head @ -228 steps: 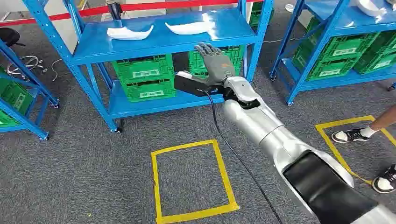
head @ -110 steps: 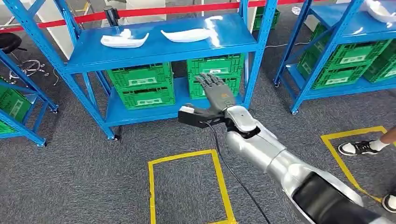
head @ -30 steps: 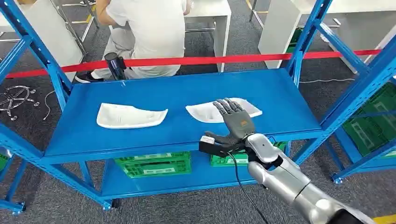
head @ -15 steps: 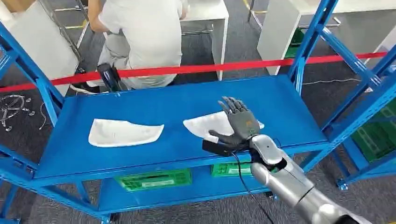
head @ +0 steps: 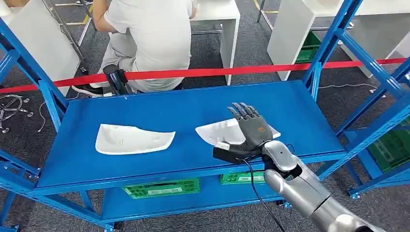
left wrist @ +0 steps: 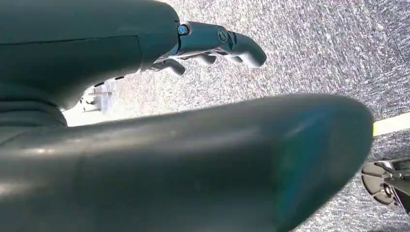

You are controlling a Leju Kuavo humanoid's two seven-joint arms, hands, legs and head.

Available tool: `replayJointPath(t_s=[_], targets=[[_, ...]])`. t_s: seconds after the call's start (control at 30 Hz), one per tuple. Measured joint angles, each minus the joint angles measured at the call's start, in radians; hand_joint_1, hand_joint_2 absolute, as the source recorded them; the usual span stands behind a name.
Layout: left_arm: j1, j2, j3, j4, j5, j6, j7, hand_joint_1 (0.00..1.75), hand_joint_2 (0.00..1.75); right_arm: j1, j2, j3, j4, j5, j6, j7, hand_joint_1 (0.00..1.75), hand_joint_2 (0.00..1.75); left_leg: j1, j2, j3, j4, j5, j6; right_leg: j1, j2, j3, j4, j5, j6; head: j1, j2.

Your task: Take the parts from the cabinet and place them on the table.

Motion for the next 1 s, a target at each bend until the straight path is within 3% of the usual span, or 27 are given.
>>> replayJointPath(t_s=[0.27,0.6,0.83,0.87,0.9,1.0], targets=[[0.000,0.005,0.003,0.000,0.008,0.000,0.000,0.00,0.00,0.000,-0.013,0.000,0.012,-0.055,0.085,-0.024,0.00,1.75,0.001,0.000,0.004,-0.002,0.000,0.000,0.000,0.000,0.003,0.000,0.000,0.001,0.000,0.000],[0.000,0.008,0.005,0.000,0.010,0.000,0.000,0.00,0.00,0.000,-0.033,0.006,0.035,-0.072,0.105,-0.024,0.00,1.75,0.001,0.000,0.005,-0.004,0.000,0.000,0.000,-0.001,0.003,0.000,-0.001,0.001,0.000,0.000],[0.000,0.010,0.005,0.000,0.024,0.000,0.000,0.00,0.00,-0.015,-0.060,0.025,0.065,-0.116,0.188,0.022,0.00,1.75,0.001,-0.001,0.006,-0.004,0.000,-0.001,0.000,-0.001,0.003,0.000,-0.001,0.002,0.000,0.000],[0.001,0.010,0.005,0.000,0.024,0.000,0.000,0.00,0.00,-0.016,-0.063,0.027,0.067,-0.119,0.194,0.029,0.07,1.75,0.001,0.000,0.006,-0.004,0.000,-0.001,0.000,-0.001,0.004,0.000,-0.001,0.002,0.000,0.000],[0.001,0.010,0.005,0.000,0.025,0.000,0.000,0.00,0.00,-0.019,-0.067,0.030,0.068,-0.121,0.203,0.037,1.75,1.75,0.001,0.000,0.007,-0.005,0.000,-0.001,0.000,-0.001,0.004,0.000,-0.001,0.002,0.000,0.000],[0.000,0.010,0.005,0.000,0.027,0.001,0.000,0.00,0.00,-0.016,-0.079,0.031,0.072,-0.125,0.227,0.059,1.75,1.75,0.001,-0.001,0.009,-0.005,0.000,-0.001,0.000,-0.001,0.006,-0.001,-0.002,0.002,0.000,0.000]])
